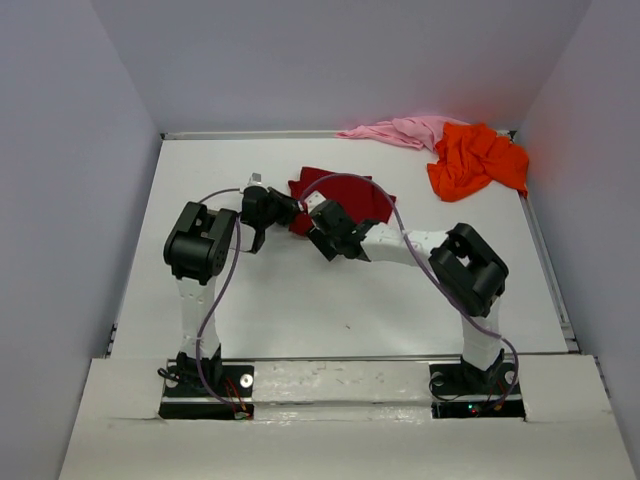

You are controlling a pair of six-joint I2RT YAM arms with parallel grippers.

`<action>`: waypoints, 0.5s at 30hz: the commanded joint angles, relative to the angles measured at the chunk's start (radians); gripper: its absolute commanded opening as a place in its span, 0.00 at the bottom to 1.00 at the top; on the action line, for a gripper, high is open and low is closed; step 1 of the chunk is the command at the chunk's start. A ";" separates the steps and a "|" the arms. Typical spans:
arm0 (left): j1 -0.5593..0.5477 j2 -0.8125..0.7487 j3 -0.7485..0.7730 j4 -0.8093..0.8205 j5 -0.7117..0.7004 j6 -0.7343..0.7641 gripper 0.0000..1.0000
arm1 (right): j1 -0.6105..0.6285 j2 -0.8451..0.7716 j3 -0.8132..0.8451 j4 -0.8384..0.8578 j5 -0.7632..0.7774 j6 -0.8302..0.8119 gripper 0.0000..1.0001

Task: Fold and stack the t-shirts
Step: Pass from the right arm to the left, then place the square-folded T-shirt at the corner of the board.

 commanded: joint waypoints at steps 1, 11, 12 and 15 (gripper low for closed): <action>0.043 0.017 0.159 -0.177 0.012 0.131 0.00 | 0.013 -0.104 -0.081 -0.068 -0.087 0.157 0.70; 0.142 0.295 0.952 -0.959 -0.080 0.627 0.00 | 0.109 -0.338 -0.313 -0.036 -0.215 0.324 0.74; 0.152 0.333 1.034 -0.967 -0.077 0.642 0.00 | 0.118 -0.355 -0.336 -0.021 -0.230 0.329 0.74; 0.198 0.399 1.165 -1.074 -0.079 0.668 0.00 | 0.137 -0.401 -0.367 -0.002 -0.258 0.343 0.74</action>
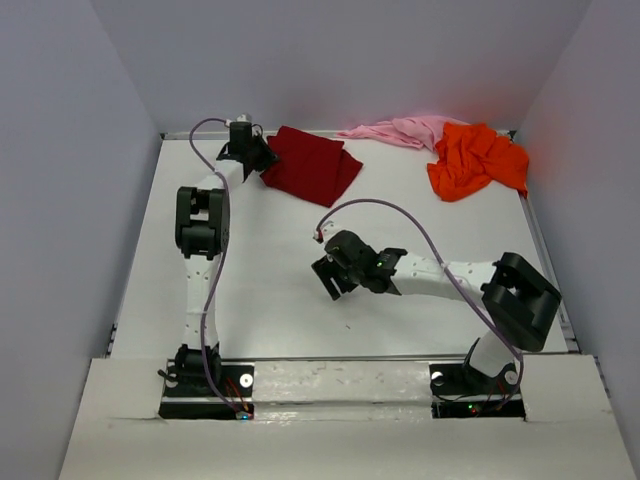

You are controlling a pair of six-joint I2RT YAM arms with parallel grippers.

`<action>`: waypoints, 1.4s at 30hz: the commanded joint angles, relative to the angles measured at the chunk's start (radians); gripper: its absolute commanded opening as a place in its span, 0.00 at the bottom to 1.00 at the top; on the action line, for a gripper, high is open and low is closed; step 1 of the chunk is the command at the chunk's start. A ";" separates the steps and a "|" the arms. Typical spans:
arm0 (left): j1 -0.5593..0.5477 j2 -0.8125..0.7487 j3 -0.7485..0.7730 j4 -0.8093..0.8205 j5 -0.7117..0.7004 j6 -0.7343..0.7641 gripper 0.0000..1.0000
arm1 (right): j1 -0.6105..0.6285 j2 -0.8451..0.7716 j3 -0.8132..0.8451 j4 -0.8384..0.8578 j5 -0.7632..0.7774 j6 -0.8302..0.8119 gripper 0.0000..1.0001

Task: Fold and stack the t-shirts
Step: Place the square-folded T-shirt at the corner of the board.

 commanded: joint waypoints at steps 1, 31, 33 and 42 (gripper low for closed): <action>0.067 0.078 0.219 -0.231 -0.017 0.128 0.00 | 0.027 -0.072 -0.043 0.064 -0.062 0.058 0.73; 0.475 0.123 0.371 -0.305 0.068 0.293 0.00 | 0.046 -0.081 -0.170 0.155 -0.162 0.115 0.71; 0.483 0.125 0.373 -0.302 0.065 0.293 0.00 | 0.046 -0.073 -0.172 0.153 -0.157 0.115 0.71; 0.504 0.122 0.385 -0.299 0.059 0.269 0.29 | 0.046 -0.059 -0.187 0.169 -0.168 0.120 0.71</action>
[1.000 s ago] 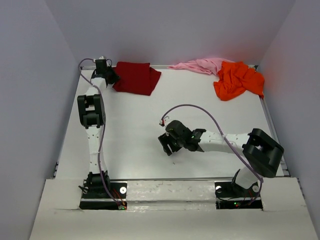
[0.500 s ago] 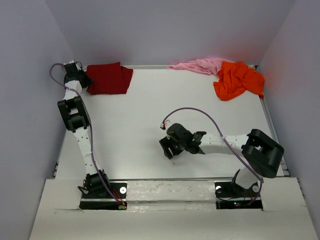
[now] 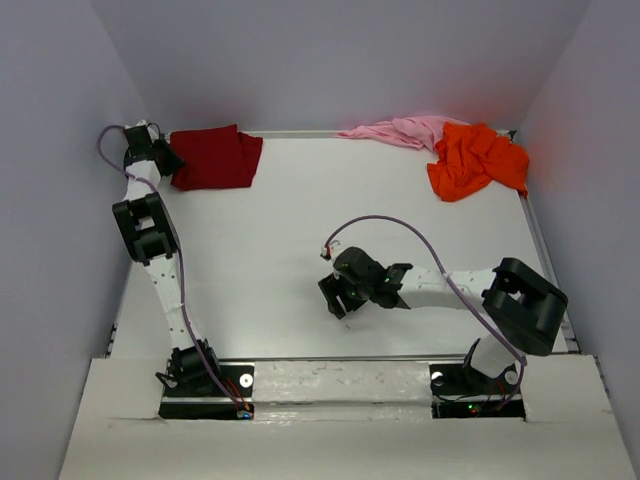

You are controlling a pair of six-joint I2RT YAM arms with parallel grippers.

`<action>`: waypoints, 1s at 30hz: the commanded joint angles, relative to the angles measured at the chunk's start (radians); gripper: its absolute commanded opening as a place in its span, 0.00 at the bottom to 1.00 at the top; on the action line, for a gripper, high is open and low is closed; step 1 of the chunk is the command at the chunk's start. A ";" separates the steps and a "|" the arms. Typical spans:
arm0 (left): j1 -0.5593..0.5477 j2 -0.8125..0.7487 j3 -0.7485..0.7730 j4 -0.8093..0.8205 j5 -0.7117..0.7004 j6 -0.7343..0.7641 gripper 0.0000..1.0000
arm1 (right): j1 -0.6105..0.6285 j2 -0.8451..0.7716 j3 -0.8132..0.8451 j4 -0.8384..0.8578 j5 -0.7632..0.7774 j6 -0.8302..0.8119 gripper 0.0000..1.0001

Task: Fold and stack the t-shirts
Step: Place the square-folded T-shirt at the corner of the board, then smooth out the square-folded T-shirt at the corner of the board.

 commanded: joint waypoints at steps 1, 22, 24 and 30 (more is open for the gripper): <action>0.033 -0.020 0.083 -0.001 0.015 -0.021 0.50 | 0.011 0.007 -0.007 0.060 -0.015 0.012 0.71; -0.098 -0.357 0.033 -0.044 -0.149 -0.004 0.78 | 0.020 -0.062 -0.071 0.102 -0.012 0.023 0.70; -0.131 -0.362 0.033 -0.062 -0.177 0.009 0.78 | 0.020 -0.064 -0.071 0.105 -0.018 0.025 0.70; -0.234 -0.313 -0.063 0.009 -0.138 -0.030 0.78 | 0.020 -0.062 -0.073 0.108 -0.014 0.022 0.70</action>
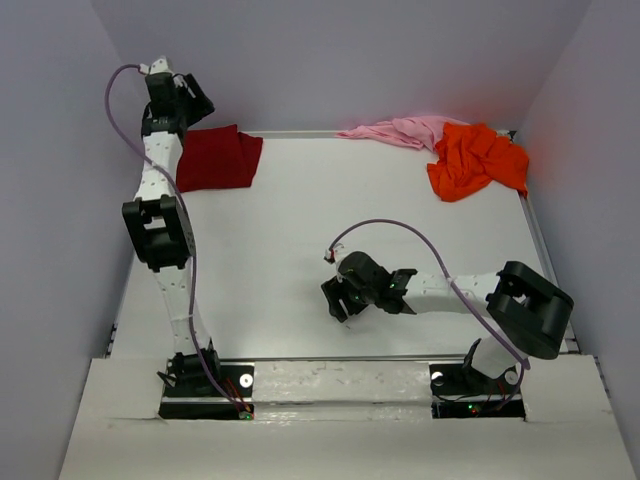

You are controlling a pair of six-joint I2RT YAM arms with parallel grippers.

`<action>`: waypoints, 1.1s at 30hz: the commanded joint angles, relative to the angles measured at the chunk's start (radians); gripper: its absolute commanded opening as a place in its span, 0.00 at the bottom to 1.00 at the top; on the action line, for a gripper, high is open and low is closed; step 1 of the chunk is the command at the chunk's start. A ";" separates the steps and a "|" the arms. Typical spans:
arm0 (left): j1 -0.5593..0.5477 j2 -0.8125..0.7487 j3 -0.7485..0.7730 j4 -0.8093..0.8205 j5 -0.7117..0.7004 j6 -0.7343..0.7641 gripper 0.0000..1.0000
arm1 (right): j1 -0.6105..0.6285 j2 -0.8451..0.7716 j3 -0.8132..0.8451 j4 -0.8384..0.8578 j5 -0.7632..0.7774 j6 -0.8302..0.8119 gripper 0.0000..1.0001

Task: Fold and stack the t-shirts
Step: Smooth out the square-folded T-shirt at the corner of the board.

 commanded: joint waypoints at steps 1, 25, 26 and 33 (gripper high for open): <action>-0.061 0.027 -0.116 0.051 0.028 -0.031 0.78 | 0.014 -0.030 -0.003 0.034 -0.002 0.003 0.70; -0.084 0.249 -0.058 -0.043 -0.016 -0.073 0.77 | 0.014 -0.044 -0.011 -0.005 0.044 0.026 0.70; -0.079 0.232 -0.074 -0.033 -0.010 -0.071 0.77 | 0.014 -0.043 -0.011 -0.006 0.046 0.029 0.70; -0.116 0.012 -0.152 0.093 0.047 -0.097 0.78 | 0.014 -0.004 0.011 -0.011 0.040 0.045 0.70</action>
